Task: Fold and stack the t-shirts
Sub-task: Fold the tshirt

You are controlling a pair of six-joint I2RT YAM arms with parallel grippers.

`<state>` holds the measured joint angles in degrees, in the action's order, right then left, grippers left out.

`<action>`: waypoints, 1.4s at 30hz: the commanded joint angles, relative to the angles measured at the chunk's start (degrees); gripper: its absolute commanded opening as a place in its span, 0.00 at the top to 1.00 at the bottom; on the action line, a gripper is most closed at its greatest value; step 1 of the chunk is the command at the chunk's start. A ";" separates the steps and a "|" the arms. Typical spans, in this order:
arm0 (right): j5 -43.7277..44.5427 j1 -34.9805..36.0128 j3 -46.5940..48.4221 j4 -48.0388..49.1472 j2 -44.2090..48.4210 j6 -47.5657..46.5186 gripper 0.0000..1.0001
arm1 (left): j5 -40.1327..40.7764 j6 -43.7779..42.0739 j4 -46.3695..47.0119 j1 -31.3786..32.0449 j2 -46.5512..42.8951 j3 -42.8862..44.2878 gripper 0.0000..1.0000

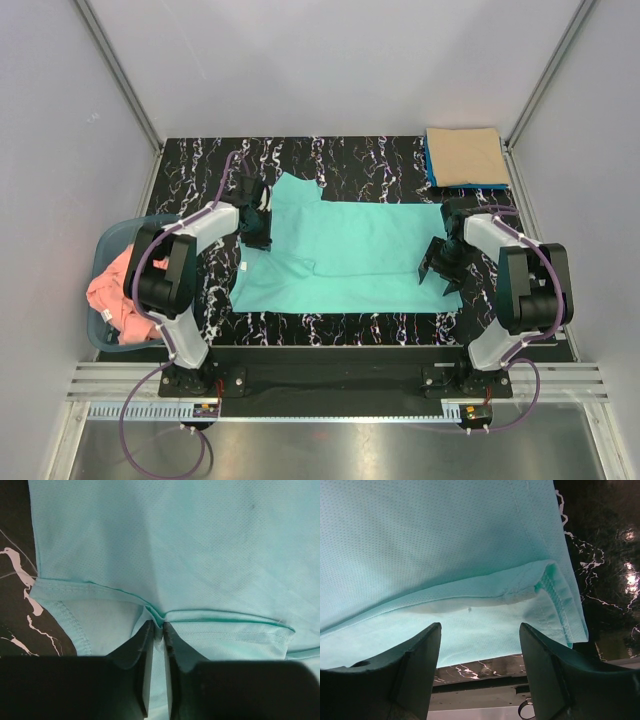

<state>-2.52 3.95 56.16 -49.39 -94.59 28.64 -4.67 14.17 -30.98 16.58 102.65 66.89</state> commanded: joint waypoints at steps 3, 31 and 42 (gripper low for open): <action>3.65 -1.39 1.84 -1.32 0.46 -0.52 0.28 | 1.77 0.50 0.49 0.47 -4.04 0.08 0.73; 9.29 -3.07 8.61 -1.33 -4.29 -1.13 0.55 | 0.10 -0.29 -1.54 1.00 -7.29 1.66 1.00; 11.05 -3.42 8.35 -1.42 -3.76 -1.57 0.66 | 0.62 0.15 -1.80 1.09 -9.31 1.75 1.00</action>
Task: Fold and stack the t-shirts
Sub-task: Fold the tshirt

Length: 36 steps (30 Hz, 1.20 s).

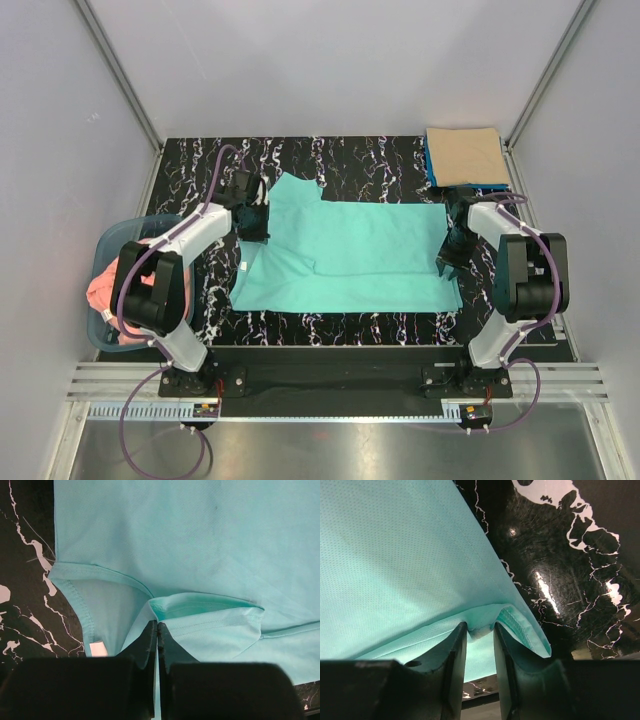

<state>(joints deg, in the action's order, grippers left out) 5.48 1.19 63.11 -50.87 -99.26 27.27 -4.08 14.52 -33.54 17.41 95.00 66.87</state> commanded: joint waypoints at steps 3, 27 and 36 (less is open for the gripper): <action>3.67 -0.84 1.40 0.07 0.30 -0.37 0.68 | -0.05 -0.29 0.41 0.26 -0.17 3.00 1.00; 4.72 -0.84 6.49 -5.45 0.73 -2.04 0.41 | 12.68 0.94 -5.73 1.31 2.84 8.89 0.34; -12.30 7.57 9.39 -6.35 6.72 -3.01 0.38 | -2.68 7.53 -9.71 2.45 -14.46 -3.74 0.81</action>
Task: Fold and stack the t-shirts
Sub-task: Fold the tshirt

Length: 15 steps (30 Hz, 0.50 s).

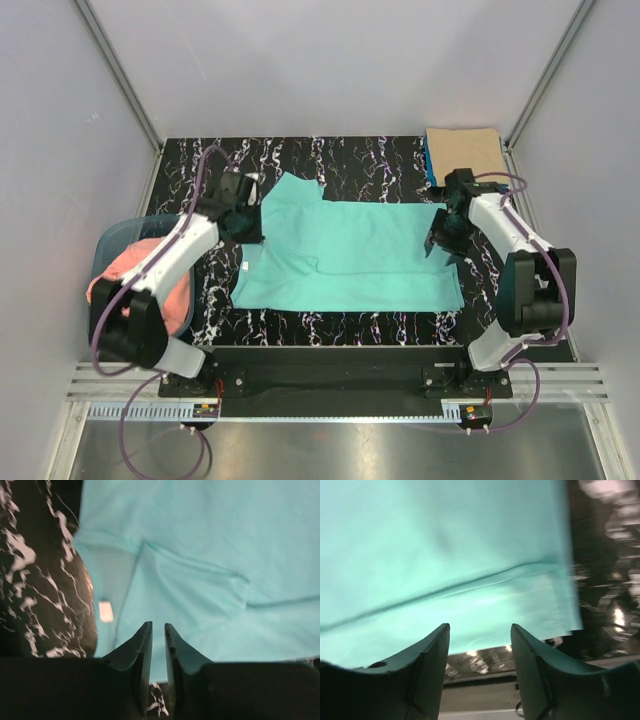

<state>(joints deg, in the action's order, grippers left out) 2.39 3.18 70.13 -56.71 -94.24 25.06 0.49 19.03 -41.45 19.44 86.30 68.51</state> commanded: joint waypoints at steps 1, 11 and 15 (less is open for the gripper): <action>-15.69 6.65 2.47 0.19 1.25 -0.80 0.42 | -8.48 4.25 -1.01 0.42 -7.01 -7.49 0.92; -50.03 22.91 6.77 4.33 -14.82 -5.54 1.00 | -13.16 10.41 4.19 0.25 -8.87 -22.28 1.00; -49.32 29.68 15.46 -0.15 -22.90 -8.18 1.00 | -8.93 11.56 1.73 -0.28 -8.34 -21.93 1.00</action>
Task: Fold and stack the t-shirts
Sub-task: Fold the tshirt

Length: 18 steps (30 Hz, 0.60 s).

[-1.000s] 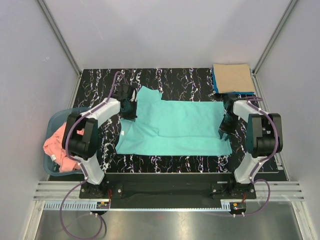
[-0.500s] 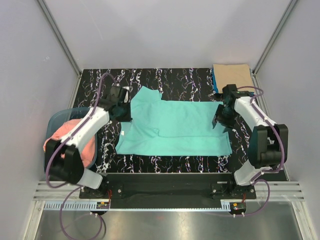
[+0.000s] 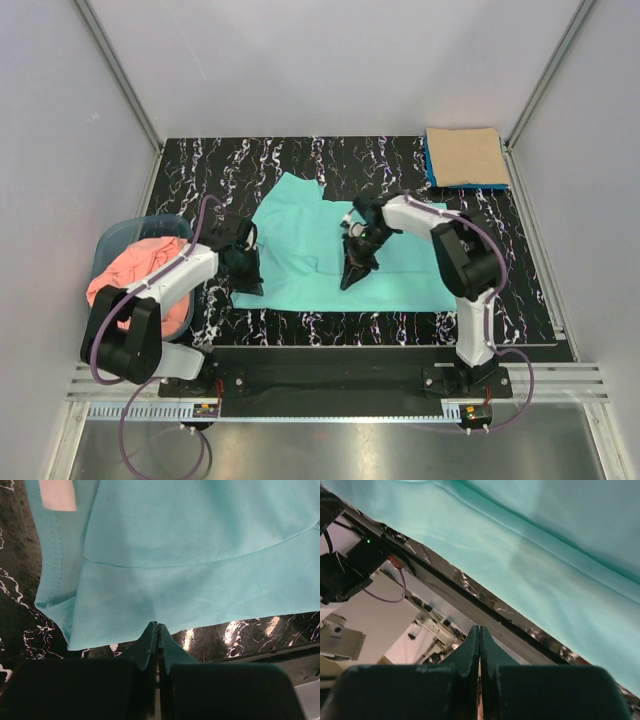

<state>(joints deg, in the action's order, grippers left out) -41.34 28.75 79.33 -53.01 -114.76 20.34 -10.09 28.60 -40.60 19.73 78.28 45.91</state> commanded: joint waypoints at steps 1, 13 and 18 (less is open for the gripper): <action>-6.37 5.60 7.93 -3.94 -3.70 -3.20 1.00 | 1.74 1.99 0.61 -0.57 -0.67 0.58 1.00; -11.48 18.61 37.13 -5.80 -23.23 5.39 1.00 | 15.33 8.04 -6.42 -2.67 -4.20 -1.88 1.00; -11.20 20.73 35.55 -0.35 -23.49 8.04 1.00 | 12.56 11.04 -4.41 -5.49 -1.91 -4.15 1.00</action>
<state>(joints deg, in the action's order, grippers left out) -50.61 48.73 114.72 -56.93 -138.12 24.91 1.56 36.73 -46.33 15.27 75.11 43.18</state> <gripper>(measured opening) 0.011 0.008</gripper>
